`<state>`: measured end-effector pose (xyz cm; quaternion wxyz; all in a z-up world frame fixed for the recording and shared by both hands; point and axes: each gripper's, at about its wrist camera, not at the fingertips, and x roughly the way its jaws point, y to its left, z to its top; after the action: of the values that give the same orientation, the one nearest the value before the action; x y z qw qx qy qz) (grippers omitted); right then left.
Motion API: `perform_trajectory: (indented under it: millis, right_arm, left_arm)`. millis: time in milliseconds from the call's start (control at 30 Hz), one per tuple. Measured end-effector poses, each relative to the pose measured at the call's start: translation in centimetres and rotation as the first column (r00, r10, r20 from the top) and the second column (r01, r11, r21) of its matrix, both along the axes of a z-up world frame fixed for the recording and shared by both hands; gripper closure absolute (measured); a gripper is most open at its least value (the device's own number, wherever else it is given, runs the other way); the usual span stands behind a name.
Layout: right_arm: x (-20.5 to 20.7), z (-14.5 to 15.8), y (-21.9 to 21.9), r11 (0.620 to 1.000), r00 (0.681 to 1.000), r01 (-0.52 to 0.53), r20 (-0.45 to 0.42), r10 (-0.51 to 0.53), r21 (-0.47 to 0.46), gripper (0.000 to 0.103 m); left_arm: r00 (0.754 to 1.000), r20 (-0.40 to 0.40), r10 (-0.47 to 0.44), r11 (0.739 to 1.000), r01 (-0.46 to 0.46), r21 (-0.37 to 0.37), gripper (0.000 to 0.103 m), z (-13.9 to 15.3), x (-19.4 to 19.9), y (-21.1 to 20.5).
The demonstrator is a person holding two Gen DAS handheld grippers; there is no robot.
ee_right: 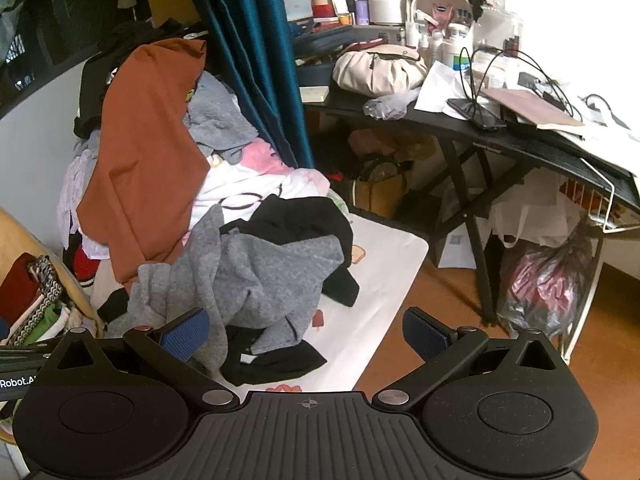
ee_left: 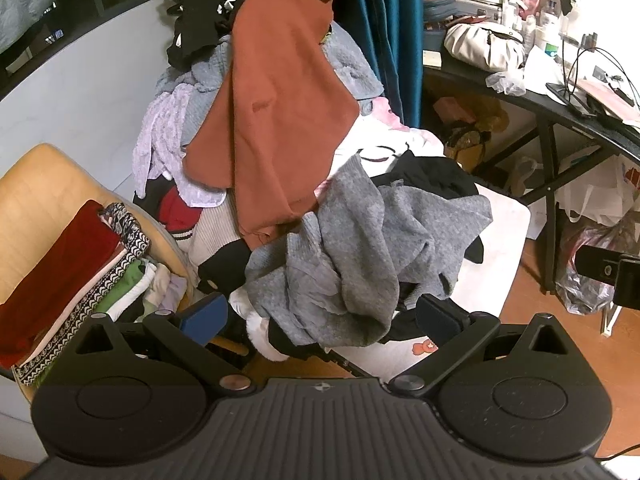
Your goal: Fold clothes
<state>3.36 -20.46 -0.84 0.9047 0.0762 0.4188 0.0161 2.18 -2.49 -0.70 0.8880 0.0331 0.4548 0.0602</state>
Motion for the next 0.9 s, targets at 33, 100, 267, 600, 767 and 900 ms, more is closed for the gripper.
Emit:
perform_trajectory:
  millis: [33,100,267,600,767,900]
  right_arm:
    - [0.1,-0.1,-0.2,1.0,1.0,0.002,-0.003,-0.002,0.005,0.001]
    - [0.1,-0.3,-0.5,1.0,1.0,0.009,-0.008,-0.009,0.014,0.001]
    - [0.2,-0.5,-1.3,0.999,1.0,0.025,-0.002,-0.025,0.026,0.001]
    - [1.0,-0.8,-1.5,0.999,1.0,0.028,-0.005,-0.027,0.034,0.001]
    - [1.6,-0.9,-0.9,1.0,1.0,0.005,-0.014,-0.004,0.027,0.001]
    - [1.9,-0.9,-0.3,1.0,1.0,0.002,-0.014,-0.002,0.019,0.001]
  left_arm:
    - [1.0,-0.003,0.0,1.0,0.0,0.001,0.001,0.0,0.0,-0.1]
    - [1.0,-0.006,0.001,1.0,-0.001,0.001,0.001,0.0,0.2,-0.3]
    - [1.0,0.0,-0.004,1.0,0.004,0.014,0.001,0.1,0.4,-1.0]
    - [1.0,-0.007,-0.012,1.0,0.012,-0.014,0.001,-0.1,1.1,-0.9]
    - [1.0,0.0,-0.003,1.0,0.003,-0.031,0.001,0.1,1.3,-0.4]
    - [1.0,0.004,-0.008,0.999,0.008,-0.036,0.001,0.1,1.6,0.2]
